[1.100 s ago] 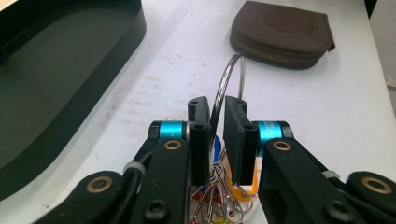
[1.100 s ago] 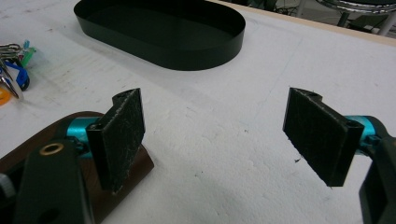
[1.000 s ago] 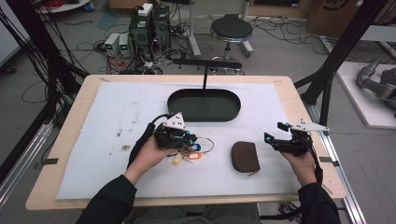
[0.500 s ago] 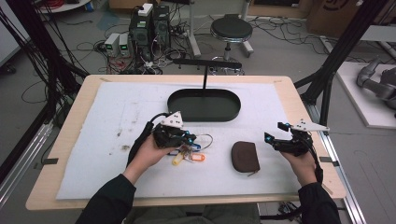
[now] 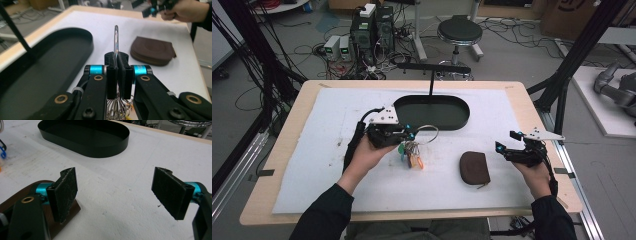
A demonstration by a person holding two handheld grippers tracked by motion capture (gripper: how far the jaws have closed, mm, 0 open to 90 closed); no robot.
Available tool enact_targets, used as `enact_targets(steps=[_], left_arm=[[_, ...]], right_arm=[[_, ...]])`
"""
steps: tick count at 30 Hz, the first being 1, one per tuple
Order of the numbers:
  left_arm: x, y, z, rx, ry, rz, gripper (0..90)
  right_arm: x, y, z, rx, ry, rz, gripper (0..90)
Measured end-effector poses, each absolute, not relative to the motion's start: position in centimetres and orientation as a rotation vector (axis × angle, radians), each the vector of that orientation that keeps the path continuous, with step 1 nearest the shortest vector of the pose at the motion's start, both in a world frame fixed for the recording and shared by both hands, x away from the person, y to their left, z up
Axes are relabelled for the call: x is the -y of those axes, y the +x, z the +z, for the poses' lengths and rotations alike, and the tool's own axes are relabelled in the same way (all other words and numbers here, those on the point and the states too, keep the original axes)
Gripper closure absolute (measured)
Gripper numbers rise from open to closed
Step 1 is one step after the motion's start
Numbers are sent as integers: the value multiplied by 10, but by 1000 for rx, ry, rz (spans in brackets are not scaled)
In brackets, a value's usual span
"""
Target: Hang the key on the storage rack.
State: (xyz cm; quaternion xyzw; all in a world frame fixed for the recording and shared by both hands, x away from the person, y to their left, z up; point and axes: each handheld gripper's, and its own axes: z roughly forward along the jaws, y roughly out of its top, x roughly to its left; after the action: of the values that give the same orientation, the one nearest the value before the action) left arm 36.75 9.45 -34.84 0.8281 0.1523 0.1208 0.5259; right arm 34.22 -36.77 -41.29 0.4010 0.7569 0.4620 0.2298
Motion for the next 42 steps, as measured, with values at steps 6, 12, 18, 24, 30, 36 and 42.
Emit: enact_targets(steps=[6, 12, 18, 24, 30, 36, 42], left_arm=[[-103, 374, -332, -392, 1923, 352, 864], [-113, 384, -318, -430, 1891, 389, 864], [-120, 396, -309, -461, 1859, 420, 864], [-127, 410, -301, -499, 1846, 455, 864], [-131, 425, -295, -535, 1812, 479, 864], [-129, 438, -294, -568, 1815, 495, 864], [-131, 451, -297, -614, 1802, 509, 864]], right_arm=[[367, 344, -413, -2086, 1106, 1269, 215], [367, 345, -414, -2083, 1102, 1268, 215], [367, 345, -414, -2084, 1103, 1268, 216], [367, 345, -414, -2085, 1102, 1267, 216], [367, 345, -414, -2085, 1104, 1267, 216], [367, 345, -414, -2085, 1101, 1267, 216], [367, 345, -414, -2085, 1101, 1268, 216]])
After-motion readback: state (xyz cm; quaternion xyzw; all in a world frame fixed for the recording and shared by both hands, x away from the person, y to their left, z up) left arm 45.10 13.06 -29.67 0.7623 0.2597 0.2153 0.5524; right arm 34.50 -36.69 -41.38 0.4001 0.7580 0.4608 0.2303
